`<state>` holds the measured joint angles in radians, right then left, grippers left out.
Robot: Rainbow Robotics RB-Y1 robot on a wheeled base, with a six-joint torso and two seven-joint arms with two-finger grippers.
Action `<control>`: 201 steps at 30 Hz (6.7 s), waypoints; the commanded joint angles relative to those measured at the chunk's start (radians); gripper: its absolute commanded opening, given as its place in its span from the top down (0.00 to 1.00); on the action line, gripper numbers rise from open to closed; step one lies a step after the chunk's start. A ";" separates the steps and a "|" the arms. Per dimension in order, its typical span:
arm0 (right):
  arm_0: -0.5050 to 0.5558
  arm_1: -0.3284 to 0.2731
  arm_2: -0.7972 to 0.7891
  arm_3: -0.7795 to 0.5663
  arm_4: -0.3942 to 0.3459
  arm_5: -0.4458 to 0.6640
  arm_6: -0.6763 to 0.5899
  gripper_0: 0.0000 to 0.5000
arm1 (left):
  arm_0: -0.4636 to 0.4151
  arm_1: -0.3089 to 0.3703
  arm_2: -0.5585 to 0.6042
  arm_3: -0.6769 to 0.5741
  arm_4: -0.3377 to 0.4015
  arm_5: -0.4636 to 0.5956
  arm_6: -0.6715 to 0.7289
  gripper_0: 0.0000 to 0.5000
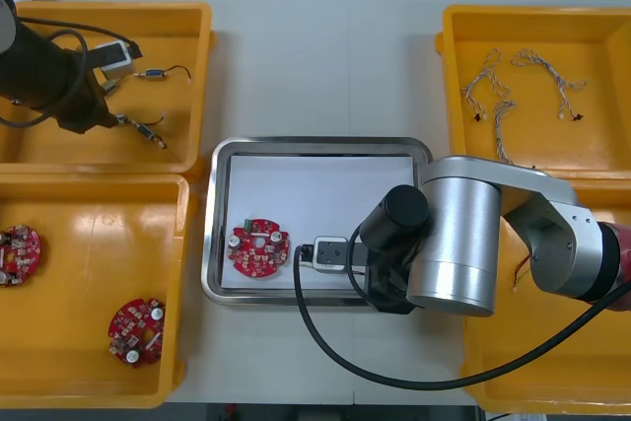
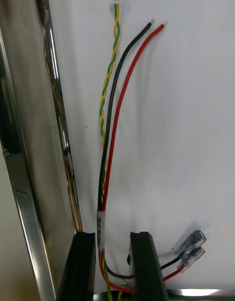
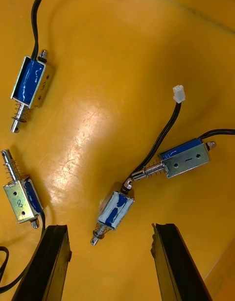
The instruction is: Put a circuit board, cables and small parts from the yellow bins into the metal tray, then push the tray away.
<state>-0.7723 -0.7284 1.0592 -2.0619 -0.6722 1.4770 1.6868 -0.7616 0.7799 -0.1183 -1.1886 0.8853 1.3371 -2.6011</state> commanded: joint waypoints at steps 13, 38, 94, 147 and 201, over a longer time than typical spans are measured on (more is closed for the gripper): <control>-0.031 0.006 -0.044 -0.015 -0.050 -0.003 -0.047 0.00 | 0.004 0.012 0.015 -0.009 -0.055 -0.010 -0.104 0.00; -0.044 -0.022 -0.502 -0.150 -0.329 0.393 -0.190 0.00 | -0.102 -0.073 -0.012 0.123 -0.092 -0.010 -0.104 0.00; 0.372 -0.247 -1.176 -0.070 -0.352 0.437 -0.888 0.00 | -0.108 -0.106 -0.077 0.153 -0.131 -0.058 -0.104 1.00; -0.134 -0.005 -0.786 0.758 -0.084 0.117 -0.470 0.00 | -0.165 -0.025 0.057 -0.335 -0.040 0.583 0.536 1.00; -0.012 0.098 -0.775 0.839 0.026 -0.069 -0.404 0.00 | 0.096 -0.291 -0.345 -0.890 -0.407 0.583 1.808 1.00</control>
<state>-0.7878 -0.6466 0.2758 -1.2119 -0.6547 1.4178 1.2513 -0.6735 0.5147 -0.4257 -2.0452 0.5057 1.9132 -0.8506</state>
